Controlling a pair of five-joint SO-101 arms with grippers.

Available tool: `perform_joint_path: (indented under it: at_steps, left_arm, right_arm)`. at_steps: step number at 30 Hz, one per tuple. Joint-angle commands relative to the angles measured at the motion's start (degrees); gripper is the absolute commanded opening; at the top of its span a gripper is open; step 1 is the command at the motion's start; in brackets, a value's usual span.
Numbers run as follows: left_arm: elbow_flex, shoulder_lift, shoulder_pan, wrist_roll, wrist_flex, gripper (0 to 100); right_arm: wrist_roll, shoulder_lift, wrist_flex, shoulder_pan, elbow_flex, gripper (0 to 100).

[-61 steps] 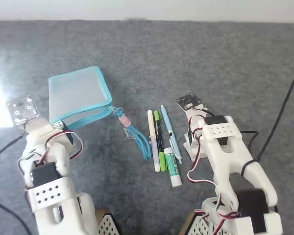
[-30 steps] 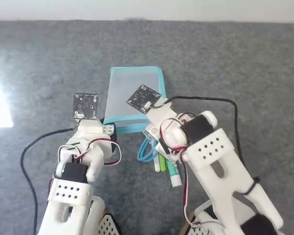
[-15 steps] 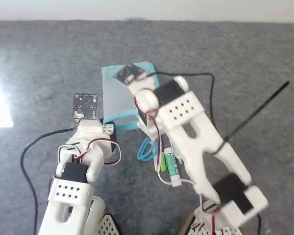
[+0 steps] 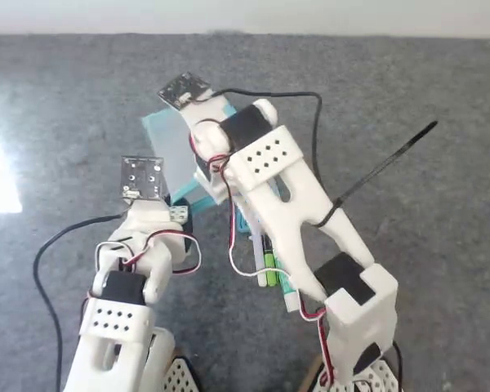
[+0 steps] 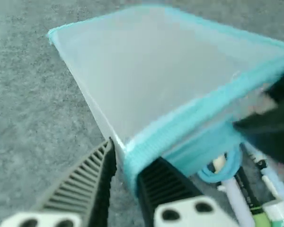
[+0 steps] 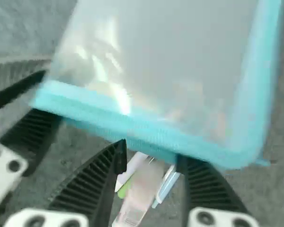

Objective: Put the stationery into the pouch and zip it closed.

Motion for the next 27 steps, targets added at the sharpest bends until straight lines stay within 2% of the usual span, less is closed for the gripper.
perform_joint_path:
  at_steps: [1,7,12,17,23,27]
  left_arm:
    - [-0.2,-0.6,0.9,-1.1,-0.8,1]
    - [0.4,-0.9,0.5,-1.3,-0.8,1]
    - [0.7,-0.9,0.3,-2.4,-0.7,1]
    - [0.4,-0.9,-1.6,-2.3,-0.9,1]
    - [-0.4,-0.8,-7.1,-2.3,-0.9,1]
    - [-0.4,-0.8,-7.3,-2.3,-0.9,1]
  right_arm:
    - [-0.7,-0.7,-3.0,-0.7,-4.5,25.7]
    - [-0.5,-0.7,-2.9,1.0,-4.5,21.7]
    - [4.0,-5.5,5.6,5.1,-1.5,21.7]
    - [4.2,-17.1,-1.0,6.2,20.9,21.7]
    - [4.7,-40.1,-20.3,5.8,59.2,21.6]
    - [6.5,-49.3,-23.2,6.5,72.4,21.3]
